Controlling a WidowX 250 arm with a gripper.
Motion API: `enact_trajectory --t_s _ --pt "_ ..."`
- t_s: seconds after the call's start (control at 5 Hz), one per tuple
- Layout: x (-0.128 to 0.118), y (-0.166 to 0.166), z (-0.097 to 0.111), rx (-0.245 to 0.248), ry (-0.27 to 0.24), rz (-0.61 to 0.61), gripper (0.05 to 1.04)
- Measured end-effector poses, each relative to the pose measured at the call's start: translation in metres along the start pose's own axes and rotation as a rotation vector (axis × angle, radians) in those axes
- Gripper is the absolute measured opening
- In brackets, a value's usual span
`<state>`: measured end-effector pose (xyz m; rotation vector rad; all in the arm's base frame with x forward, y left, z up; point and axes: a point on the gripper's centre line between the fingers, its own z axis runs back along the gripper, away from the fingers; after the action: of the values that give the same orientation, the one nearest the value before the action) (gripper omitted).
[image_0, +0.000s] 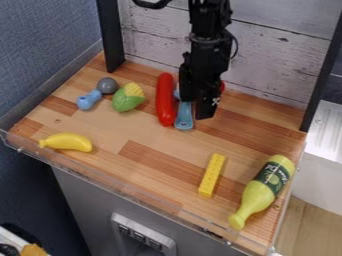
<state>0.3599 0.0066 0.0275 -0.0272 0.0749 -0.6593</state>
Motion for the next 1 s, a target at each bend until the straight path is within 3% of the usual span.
enact_trajectory --t_s 0.4,0.6,1.0 --pt "-0.003 -0.004 -0.009 -0.008 -0.003 0.136 0.997" --pt "-0.004 -0.005 -0.012 -0.010 -0.007 0.218 0.926" --pt "-0.003 -0.005 -0.017 -0.001 -0.026 0.217 0.349"
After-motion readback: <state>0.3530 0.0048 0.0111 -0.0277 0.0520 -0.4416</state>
